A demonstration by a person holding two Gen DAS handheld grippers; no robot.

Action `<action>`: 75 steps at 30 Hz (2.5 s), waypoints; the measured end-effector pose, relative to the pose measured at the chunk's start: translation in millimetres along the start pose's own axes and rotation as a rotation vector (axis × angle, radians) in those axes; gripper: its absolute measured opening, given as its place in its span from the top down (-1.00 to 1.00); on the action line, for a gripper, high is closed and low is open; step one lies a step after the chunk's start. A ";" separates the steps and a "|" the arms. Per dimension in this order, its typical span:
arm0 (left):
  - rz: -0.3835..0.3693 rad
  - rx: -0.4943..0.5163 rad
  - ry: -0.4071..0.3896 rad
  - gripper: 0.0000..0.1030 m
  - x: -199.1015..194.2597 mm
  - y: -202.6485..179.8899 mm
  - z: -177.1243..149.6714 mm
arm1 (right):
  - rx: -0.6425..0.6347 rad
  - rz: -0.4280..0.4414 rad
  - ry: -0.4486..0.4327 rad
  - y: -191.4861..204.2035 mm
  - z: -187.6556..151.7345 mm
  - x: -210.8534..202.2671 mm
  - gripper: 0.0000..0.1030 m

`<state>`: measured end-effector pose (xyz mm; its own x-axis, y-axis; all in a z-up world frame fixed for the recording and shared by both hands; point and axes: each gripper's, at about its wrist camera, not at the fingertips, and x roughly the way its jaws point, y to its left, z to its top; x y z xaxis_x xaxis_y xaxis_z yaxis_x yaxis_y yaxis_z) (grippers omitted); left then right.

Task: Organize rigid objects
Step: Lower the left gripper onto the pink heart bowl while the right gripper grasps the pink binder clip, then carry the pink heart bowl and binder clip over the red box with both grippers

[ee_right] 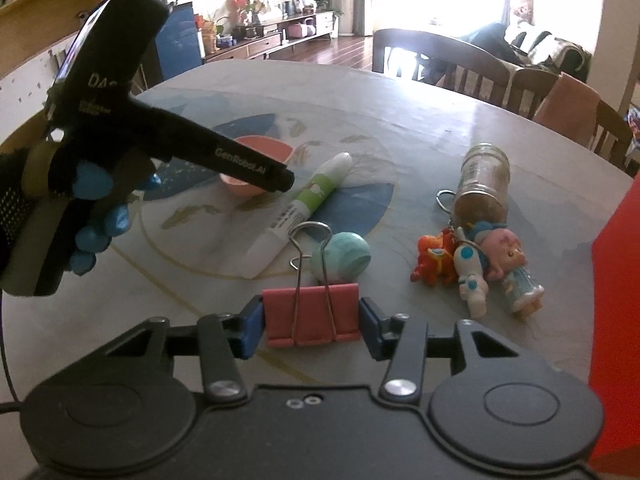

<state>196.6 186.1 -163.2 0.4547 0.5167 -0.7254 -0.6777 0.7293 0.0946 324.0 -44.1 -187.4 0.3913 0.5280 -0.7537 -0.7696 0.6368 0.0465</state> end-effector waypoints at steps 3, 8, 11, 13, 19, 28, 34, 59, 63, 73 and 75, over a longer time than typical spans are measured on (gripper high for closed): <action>0.001 -0.008 0.010 -0.42 -3.6 -0.5 -0.5 | 0.014 -0.019 -0.005 0.2 -0.7 -7.9 0.06; -0.001 -0.030 0.018 -0.42 -17.4 0.5 -5.2 | 0.049 -0.033 -0.023 1.6 -2.7 -28.4 0.06; -0.011 -0.044 0.024 -0.42 -31.1 1.3 -8.3 | 0.063 -0.042 -0.039 5.1 -3.5 -43.2 0.06; -0.018 -0.057 0.025 -0.42 -42.1 2.2 -9.8 | 0.073 -0.054 -0.054 7.7 -3.5 -53.9 0.06; -0.062 -0.082 0.027 -0.42 -84.4 3.0 -10.8 | 0.123 -0.077 -0.094 14.2 -0.8 -89.2 0.06; -0.105 -0.059 0.008 -0.42 -146.0 -3.3 -9.7 | 0.168 -0.116 -0.149 31.3 2.9 -140.2 0.06; -0.132 -0.017 -0.008 -0.42 -175.7 -15.4 -15.3 | 0.191 -0.170 -0.172 41.8 1.2 -167.2 0.06; -0.317 0.136 -0.051 -0.42 -209.3 -121.6 9.7 | 0.296 -0.333 -0.229 -40.7 -23.2 -230.8 0.06; -0.330 0.160 -0.048 -0.42 -203.0 -151.2 17.9 | 0.305 -0.345 -0.226 -65.3 -27.8 -233.0 0.06; -0.345 0.198 -0.036 -0.42 -177.4 -223.5 43.0 | 0.321 -0.370 -0.211 -133.7 -31.4 -235.5 0.06; -0.345 0.204 -0.030 -0.42 -169.7 -238.1 47.8 | 0.323 -0.375 -0.201 -147.0 -32.4 -232.2 0.06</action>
<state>308.4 -53.8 -30.1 0.6544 0.2363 -0.7183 -0.3548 0.9348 -0.0156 329.9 -278.5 -40.5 0.7228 0.3080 -0.6187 -0.3762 0.9263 0.0215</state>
